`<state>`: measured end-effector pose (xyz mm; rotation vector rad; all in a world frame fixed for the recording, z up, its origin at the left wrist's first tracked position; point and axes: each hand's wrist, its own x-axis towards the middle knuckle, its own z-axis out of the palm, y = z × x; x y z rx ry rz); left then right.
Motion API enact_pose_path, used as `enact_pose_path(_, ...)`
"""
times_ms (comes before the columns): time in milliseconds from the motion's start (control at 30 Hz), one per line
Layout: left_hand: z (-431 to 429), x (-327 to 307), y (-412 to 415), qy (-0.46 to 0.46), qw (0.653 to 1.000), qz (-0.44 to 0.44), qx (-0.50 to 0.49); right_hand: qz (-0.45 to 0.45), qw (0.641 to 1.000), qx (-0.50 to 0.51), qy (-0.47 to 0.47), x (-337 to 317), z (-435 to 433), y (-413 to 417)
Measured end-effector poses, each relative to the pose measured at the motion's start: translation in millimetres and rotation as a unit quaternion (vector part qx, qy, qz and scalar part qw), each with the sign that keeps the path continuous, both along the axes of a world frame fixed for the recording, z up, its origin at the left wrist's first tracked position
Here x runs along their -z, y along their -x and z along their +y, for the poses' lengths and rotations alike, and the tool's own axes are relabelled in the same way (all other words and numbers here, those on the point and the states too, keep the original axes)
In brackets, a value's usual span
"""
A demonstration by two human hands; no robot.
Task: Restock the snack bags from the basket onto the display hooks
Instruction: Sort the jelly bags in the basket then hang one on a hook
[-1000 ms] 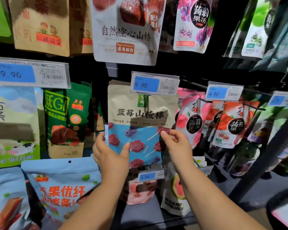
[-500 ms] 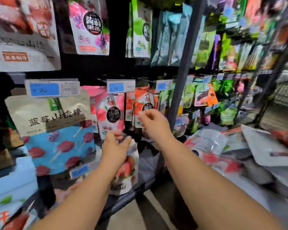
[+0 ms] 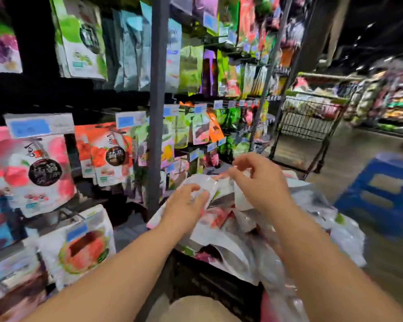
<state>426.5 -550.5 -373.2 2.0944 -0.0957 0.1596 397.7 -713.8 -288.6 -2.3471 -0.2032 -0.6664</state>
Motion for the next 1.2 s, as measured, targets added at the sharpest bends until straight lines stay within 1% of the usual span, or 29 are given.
enact_pose_path(133,-37,-15,-4,-0.020,0.997,-0.010,0.074,-0.028,0.998,0.047,0.026,-19,-42,17)
enact_pose_path(167,-46,-19,-5,-0.015,0.996,-0.016,0.092,-0.030,0.999,0.035,0.002,-23,-47,22)
enact_pose_path(267,-69,-32,-4,0.022,0.990,-0.027,0.137,-0.060,0.990,-0.022,-0.123,-40,-57,43)
enact_pose_path(300,-75,-37,-4,0.039,0.988,-0.027,0.148,-0.087,0.988,-0.003,-0.129,-45,-65,46)
enact_pose_path(333,-79,-41,-3,0.056,0.986,-0.022,0.156,-0.098,0.989,0.046,-0.105,-45,-79,44)
enact_pose_path(367,-83,-43,-4,0.072,0.984,-0.013,0.162,-0.076,0.988,0.121,-0.052,-43,-96,38)
enact_pose_path(400,-87,-45,-4,0.086,0.982,-0.005,0.165,-0.003,0.980,0.197,0.017,-37,-113,33)
enact_pose_path(433,-89,-45,-6,0.097,0.982,0.007,0.164,0.111,0.962,0.240,0.064,-27,-127,26)
enact_pose_path(467,-91,-46,-6,0.110,0.981,0.019,0.159,0.227,0.940,0.242,0.079,-14,-138,22)
enact_pose_path(500,-94,-45,-7,0.129,0.979,0.030,0.158,0.313,0.922,0.215,0.071,-3,-144,20)
enact_pose_path(533,-96,-45,-7,0.153,0.974,0.040,0.159,0.356,0.915,0.186,0.048,5,-147,20)
enact_pose_path(567,-98,-45,-7,0.172,0.971,0.047,0.158,0.365,0.916,0.164,0.027,9,-148,21)
enact_pose_path(700,-100,-48,-8,0.168,0.972,0.059,0.153,0.337,0.930,0.143,0.013,8,-154,20)
enact_pose_path(900,-96,-44,-5,0.100,0.982,0.032,0.156,0.293,0.939,0.178,0.028,19,-160,20)
enact_pose_path(1067,-91,-43,0,0.085,0.983,0.038,0.161,0.231,0.959,0.163,0.029,23,-161,21)
enact_pose_path(1200,-91,-44,4,0.095,0.982,0.047,0.159,0.193,0.969,0.155,-0.017,27,-162,23)
